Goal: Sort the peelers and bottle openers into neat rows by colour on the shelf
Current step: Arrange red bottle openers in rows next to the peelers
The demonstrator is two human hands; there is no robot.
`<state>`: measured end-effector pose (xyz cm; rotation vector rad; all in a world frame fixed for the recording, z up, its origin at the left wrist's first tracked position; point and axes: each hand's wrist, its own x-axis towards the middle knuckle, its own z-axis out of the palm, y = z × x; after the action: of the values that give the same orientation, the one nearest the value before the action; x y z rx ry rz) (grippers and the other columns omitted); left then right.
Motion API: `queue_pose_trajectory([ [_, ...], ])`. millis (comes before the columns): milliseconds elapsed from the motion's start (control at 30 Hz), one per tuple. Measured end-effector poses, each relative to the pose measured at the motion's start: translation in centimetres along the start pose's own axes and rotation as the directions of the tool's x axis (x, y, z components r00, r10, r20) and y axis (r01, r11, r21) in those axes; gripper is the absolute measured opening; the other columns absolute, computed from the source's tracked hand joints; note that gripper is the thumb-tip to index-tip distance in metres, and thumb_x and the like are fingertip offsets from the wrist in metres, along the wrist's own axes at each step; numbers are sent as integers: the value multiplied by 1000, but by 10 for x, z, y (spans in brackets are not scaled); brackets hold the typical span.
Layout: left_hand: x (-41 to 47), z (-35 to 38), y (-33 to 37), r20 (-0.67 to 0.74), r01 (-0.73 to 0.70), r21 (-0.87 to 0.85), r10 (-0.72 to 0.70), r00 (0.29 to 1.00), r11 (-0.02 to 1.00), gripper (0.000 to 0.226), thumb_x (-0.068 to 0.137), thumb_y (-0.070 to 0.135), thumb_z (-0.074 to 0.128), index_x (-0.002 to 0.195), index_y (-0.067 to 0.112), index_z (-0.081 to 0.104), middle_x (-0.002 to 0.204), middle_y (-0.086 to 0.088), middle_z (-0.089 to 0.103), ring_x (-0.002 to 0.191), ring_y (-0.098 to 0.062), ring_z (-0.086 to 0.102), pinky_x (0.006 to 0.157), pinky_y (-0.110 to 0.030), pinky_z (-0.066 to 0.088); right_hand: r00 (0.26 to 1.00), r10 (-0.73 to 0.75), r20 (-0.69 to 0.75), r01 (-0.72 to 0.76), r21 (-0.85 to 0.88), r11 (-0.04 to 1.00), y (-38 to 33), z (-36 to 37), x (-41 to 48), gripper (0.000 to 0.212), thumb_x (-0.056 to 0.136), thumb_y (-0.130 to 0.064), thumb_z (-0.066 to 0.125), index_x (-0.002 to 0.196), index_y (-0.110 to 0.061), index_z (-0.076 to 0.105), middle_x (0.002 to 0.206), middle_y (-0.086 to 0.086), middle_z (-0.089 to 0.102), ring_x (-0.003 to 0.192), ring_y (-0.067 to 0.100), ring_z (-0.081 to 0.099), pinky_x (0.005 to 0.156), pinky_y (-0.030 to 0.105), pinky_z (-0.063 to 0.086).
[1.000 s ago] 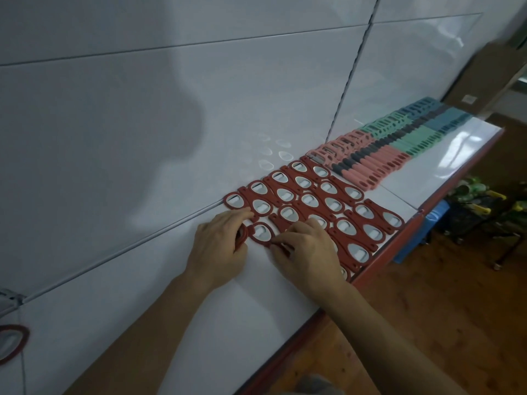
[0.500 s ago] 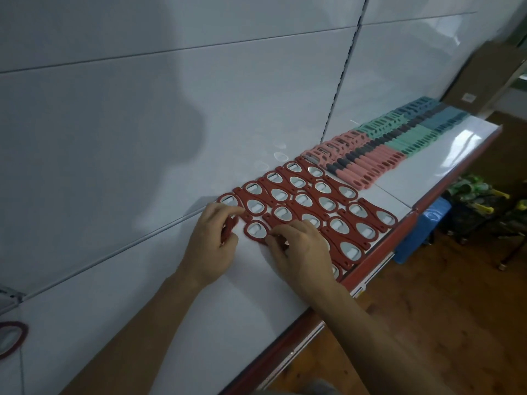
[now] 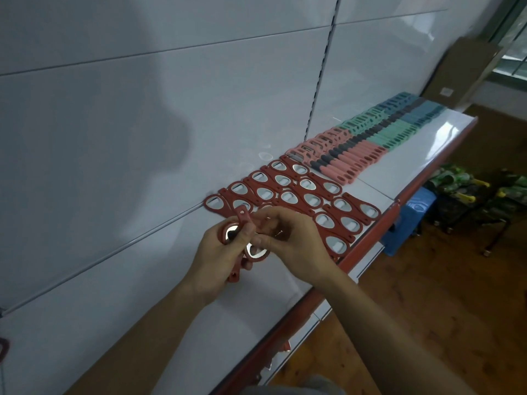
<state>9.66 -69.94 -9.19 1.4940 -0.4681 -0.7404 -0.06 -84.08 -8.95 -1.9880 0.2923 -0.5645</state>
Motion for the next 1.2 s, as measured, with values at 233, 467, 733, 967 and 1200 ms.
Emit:
queue_pose_trajectory([
  [233, 4, -4, -12, -7, -214, 165, 218, 976, 963, 16, 104, 20, 57, 103, 22, 72, 86, 3, 70, 66, -12, 60, 54, -22, 45, 987, 149, -63, -158, -181, 971, 2, -42, 3, 7, 94, -15, 71, 100, -18, 74, 89, -10, 73, 80, 9, 70, 76, 30, 61],
  [467, 11, -10, -32, 346, -510, 792, 442, 828, 335, 35, 92, 4, 68, 123, 20, 69, 121, 3, 62, 109, -19, 62, 89, -32, 52, 954, 294, 63, -241, -424, 873, 2, -57, -18, 10, 93, -22, 73, 103, -23, 76, 93, -13, 73, 80, 3, 71, 77, 24, 62],
  [733, 9, -12, -34, 352, -475, 842, 409, 842, 254, 49, 84, 6, 75, 130, 21, 65, 132, 2, 56, 124, -20, 54, 101, -41, 46, 928, 370, -43, -371, -44, 927, -5, -44, -35, 37, 91, -15, 74, 122, -23, 55, 107, 3, 72, 86, 18, 75, 77, 36, 64],
  [967, 10, -12, -35, 379, -469, 856, 353, 855, 218, 54, 86, 9, 72, 137, 23, 61, 142, 4, 52, 133, -19, 49, 107, -42, 43, 956, 232, -177, -267, -205, 942, 1, -38, -40, 9, 89, -19, 77, 97, -21, 72, 93, -11, 73, 84, 8, 72, 76, 27, 63],
  [1200, 11, -12, -36, 377, -462, 862, 345, 859, 208, 56, 85, 9, 73, 138, 24, 60, 143, 3, 52, 135, -21, 48, 109, -43, 43, 980, 137, -142, -181, -368, 912, 10, -22, -53, 16, 88, -22, 76, 87, -21, 60, 79, -6, 63, 71, 19, 63, 62, 35, 58],
])
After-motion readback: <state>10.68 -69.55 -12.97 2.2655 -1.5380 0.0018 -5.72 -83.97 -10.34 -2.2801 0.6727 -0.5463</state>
